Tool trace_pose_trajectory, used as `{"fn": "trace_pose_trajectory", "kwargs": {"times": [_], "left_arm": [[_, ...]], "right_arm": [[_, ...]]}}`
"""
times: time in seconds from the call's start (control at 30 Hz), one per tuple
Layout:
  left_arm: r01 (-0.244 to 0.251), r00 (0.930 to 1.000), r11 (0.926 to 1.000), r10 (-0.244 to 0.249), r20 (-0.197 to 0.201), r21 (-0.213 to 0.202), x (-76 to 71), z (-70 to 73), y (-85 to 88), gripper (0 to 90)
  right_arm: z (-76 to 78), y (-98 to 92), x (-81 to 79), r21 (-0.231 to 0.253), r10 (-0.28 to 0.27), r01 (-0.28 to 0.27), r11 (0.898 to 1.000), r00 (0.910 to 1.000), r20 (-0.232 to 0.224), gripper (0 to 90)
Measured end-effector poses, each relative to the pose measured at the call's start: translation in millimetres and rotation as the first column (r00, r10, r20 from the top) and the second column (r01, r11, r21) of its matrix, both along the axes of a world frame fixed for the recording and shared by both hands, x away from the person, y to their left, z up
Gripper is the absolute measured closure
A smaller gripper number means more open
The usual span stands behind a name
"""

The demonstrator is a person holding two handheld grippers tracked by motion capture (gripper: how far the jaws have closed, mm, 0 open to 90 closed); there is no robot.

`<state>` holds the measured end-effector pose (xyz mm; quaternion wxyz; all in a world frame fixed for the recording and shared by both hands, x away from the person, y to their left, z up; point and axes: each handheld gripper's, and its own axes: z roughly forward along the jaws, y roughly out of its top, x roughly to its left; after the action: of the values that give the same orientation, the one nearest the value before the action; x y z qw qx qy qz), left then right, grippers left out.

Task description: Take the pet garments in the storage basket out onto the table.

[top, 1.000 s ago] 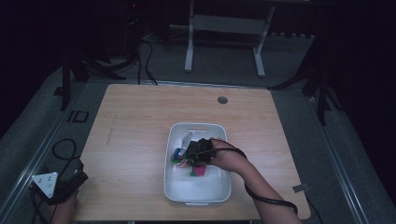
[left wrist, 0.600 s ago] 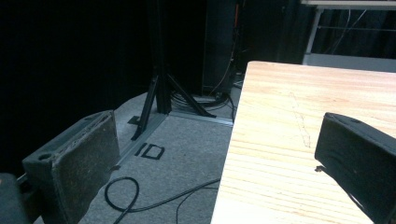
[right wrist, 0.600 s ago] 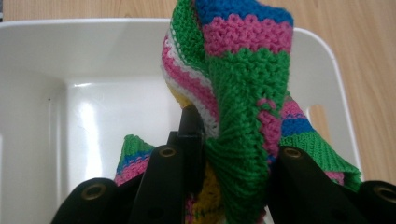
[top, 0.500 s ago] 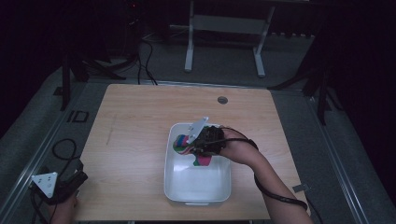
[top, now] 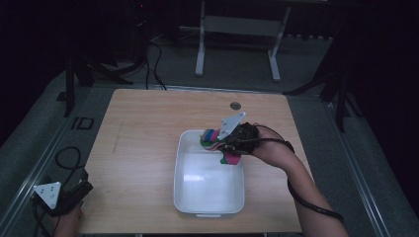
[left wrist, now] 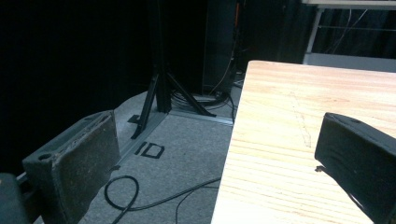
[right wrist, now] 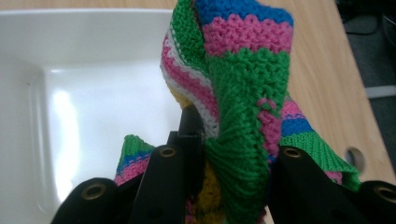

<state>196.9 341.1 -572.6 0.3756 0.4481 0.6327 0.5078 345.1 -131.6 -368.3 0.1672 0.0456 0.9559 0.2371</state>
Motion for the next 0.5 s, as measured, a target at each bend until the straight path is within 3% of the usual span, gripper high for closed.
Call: {"fn": "trace_pose_trajectory", "kwargs": {"times": [0.3,0.5], "left_arm": [[-0.001,1.0,1.0,0.001,-0.001,0.004,-0.2,0.0,-0.2,0.4],[-0.002,1.0,1.0,0.002,-0.001,0.007,0.0,0.0,-0.5,0.4]], "right_arm": [[10.6,-38.5,4.8,0.008,-0.07,0.07,0.998,0.9972,0.026,73.5],[10.7,-78.0,8.1,0.012,-0.151,0.151,0.988,0.9879,0.033,73.4]]}}
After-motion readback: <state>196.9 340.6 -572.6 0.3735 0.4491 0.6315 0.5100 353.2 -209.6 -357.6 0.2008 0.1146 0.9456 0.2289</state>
